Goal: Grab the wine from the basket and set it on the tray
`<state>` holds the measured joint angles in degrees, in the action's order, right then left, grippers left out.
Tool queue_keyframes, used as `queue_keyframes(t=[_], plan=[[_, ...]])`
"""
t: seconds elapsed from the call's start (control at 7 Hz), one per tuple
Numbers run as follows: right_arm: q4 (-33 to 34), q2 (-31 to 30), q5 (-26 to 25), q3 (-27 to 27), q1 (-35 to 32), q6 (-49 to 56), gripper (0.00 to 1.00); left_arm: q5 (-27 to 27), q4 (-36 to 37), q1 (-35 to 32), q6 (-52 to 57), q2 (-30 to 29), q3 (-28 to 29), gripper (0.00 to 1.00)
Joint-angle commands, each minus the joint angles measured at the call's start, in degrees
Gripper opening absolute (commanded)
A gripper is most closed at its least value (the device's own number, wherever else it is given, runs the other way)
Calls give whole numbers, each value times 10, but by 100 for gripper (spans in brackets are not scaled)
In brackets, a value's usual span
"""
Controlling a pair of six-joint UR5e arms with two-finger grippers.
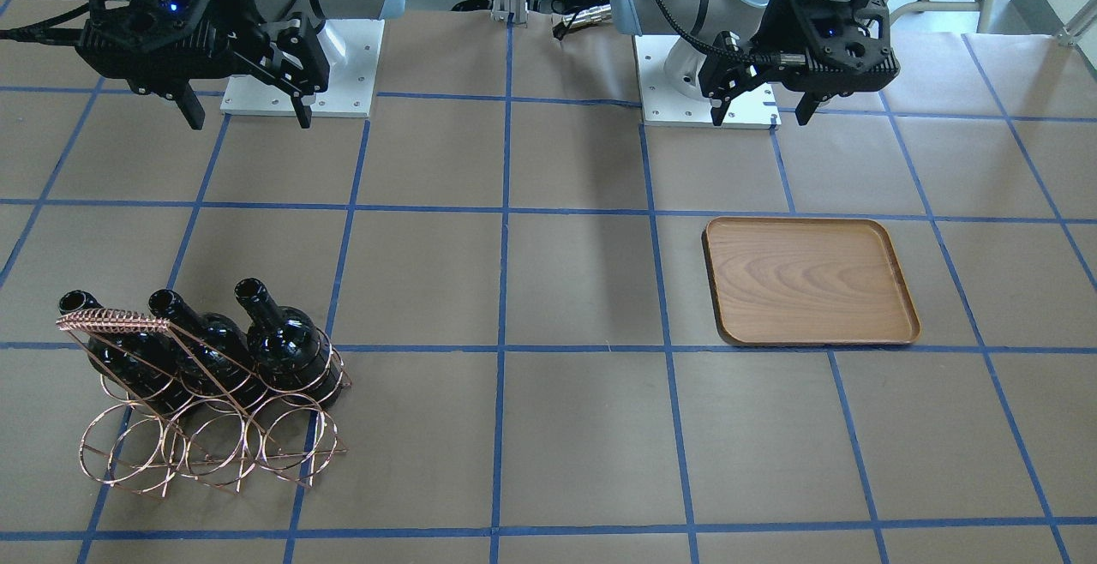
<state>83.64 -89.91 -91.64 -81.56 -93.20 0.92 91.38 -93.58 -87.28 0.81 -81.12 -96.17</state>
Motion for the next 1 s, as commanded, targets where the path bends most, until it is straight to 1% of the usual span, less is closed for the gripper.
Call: queue_keyframes(t=[0.0, 0.57, 0.71, 0.86], plan=[[3, -1, 1, 0, 0, 0, 100, -1, -1, 0, 1, 0, -1, 100], [9, 4, 9, 3, 1, 2, 100, 0, -5, 0, 4, 0, -1, 100], [17, 11, 12, 11, 13, 4, 100, 3, -5, 0, 4, 0, -1, 100], [15, 24, 12, 25, 51, 27, 100, 20, -6, 0, 4, 0, -2, 100]])
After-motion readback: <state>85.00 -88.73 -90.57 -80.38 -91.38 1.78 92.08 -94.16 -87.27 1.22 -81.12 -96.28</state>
